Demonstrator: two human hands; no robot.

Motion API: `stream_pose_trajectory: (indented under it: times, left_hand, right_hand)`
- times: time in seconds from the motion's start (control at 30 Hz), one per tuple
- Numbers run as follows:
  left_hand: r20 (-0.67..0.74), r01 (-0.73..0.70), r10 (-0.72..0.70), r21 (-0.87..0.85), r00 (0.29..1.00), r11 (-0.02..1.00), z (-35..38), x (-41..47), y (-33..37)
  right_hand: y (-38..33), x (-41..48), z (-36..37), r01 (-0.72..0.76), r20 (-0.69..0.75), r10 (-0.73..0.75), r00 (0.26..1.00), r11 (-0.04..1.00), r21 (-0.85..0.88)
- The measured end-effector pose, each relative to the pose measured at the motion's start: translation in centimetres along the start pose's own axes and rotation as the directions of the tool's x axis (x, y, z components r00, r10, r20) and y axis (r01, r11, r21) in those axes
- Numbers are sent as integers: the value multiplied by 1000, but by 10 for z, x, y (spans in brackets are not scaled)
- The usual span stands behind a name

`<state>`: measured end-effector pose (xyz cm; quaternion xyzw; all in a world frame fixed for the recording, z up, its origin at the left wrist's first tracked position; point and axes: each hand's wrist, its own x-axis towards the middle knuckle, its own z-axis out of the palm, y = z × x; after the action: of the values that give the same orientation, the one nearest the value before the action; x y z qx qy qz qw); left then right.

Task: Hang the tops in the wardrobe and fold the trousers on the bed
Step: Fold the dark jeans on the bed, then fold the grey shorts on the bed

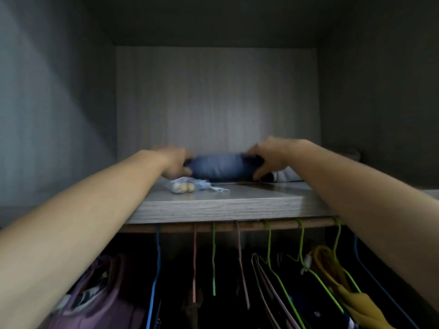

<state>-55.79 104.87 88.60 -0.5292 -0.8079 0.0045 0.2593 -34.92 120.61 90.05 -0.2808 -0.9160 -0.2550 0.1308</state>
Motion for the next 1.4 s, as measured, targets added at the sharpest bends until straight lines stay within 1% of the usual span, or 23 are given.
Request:
stream_pose_trajectory:
  times: [0.03, 0.07, 0.1, 0.2, 0.27, 0.33, 0.4, 0.5, 0.57, 0.63, 0.67, 0.73, 0.8, 0.83, 0.9, 0.93, 1.03, 1.1, 1.2, 1.3, 1.33, 1.37, 1.4]
  left_hand:
    - [127, 7, -2, -37, 992, 999, 6, 3, -2]
    - [194, 28, -6, -108, 981, 994, 8, 5, -3]
    - [215, 50, -12, -174, 977, 984, 9, 7, -4]
    - [178, 39, 7, -255, 984, 966, 9, 12, -7]
    - [138, -22, 67, -306, 988, 952, 11, 13, -5]
    - [108, -86, 124, -304, 986, 949, 11, 13, -3]
    - [120, -94, 130, -266, 984, 959, 11, 14, 0]
    - [125, -79, 110, -233, 986, 969, 10, 11, 4]
    - [55, -86, 99, -195, 994, 977, 6, 2, 9]
    - [-137, -84, 66, -129, 988, 988, -2, -8, 13]
    - [-256, -67, 35, -118, 966, 991, -8, -12, 13]
    - [-445, -25, -52, -166, 894, 986, -20, -23, 15]
    - [-577, -2, -141, -240, 804, 971, -32, -38, 20]
    - [-638, -4, -171, -264, 751, 965, -36, -47, 24]
    - [-735, -22, -187, -264, 651, 964, -36, -69, 38]
    - [-766, -31, -180, -252, 617, 967, -33, -80, 46]
    - [-796, -84, -163, -258, 583, 962, -15, -109, 69]
    - [-818, -151, -166, -293, 551, 944, 1, -126, 84]
    - [-875, -294, -173, -329, 451, 897, 29, -144, 112]
    - [-935, -441, -129, -274, 331, 855, 64, -156, 153]
    - [-945, -468, -103, -247, 312, 849, 74, -159, 168]
    - [-944, -486, -80, -236, 320, 841, 84, -162, 184]
    - [-933, -499, -64, -246, 353, 831, 93, -165, 200]
  right_hand:
    - [3, 3, 7, -12, 76, 10, 997, 999, 33]
    - [7, 4, 11, -21, 89, 14, 996, 996, 86]
    - [11, 5, 13, -22, 65, 14, 998, 991, 129]
    - [17, 7, 15, 12, -13, -10, 1000, 984, 176]
    - [14, 7, 15, 44, -60, -29, 998, 965, 259]
    - [11, 8, 16, 77, -99, -52, 994, 960, 268]
    - [9, 7, 16, 83, -81, -68, 994, 977, 197]
    - [1, 4, 16, 56, 29, -60, 998, 992, 114]
    - [-6, -2, 12, 24, 87, -33, 996, 995, 98]
    - [-9, -13, 8, -18, 75, 8, 997, 990, 137]
    - [-8, -20, 5, -54, 21, 52, 998, 985, 166]
    - [-4, -37, 0, -154, -191, 192, 963, 968, 200]
    - [2, -56, -5, -232, -420, 308, 854, 947, 224]
    - [4, -67, -6, -246, -505, 346, 791, 935, 256]
    - [6, -90, -7, -249, -612, 398, 684, 915, 318]
    - [6, -102, -6, -255, -644, 417, 641, 907, 334]
    - [-1, -141, 4, -287, -700, 442, 561, 897, 336]
    - [-11, -167, 14, -301, -717, 423, 554, 905, 301]
    - [-26, -204, 31, -300, -748, 366, 553, 925, 232]
    - [-38, -241, 64, -322, -726, 325, 606, 935, 149]
    - [-41, -255, 77, -347, -700, 329, 634, 930, 123]
    - [-41, -271, 91, -379, -663, 348, 663, 919, 104]
    - [-41, -288, 103, -410, -624, 369, 689, 908, 85]
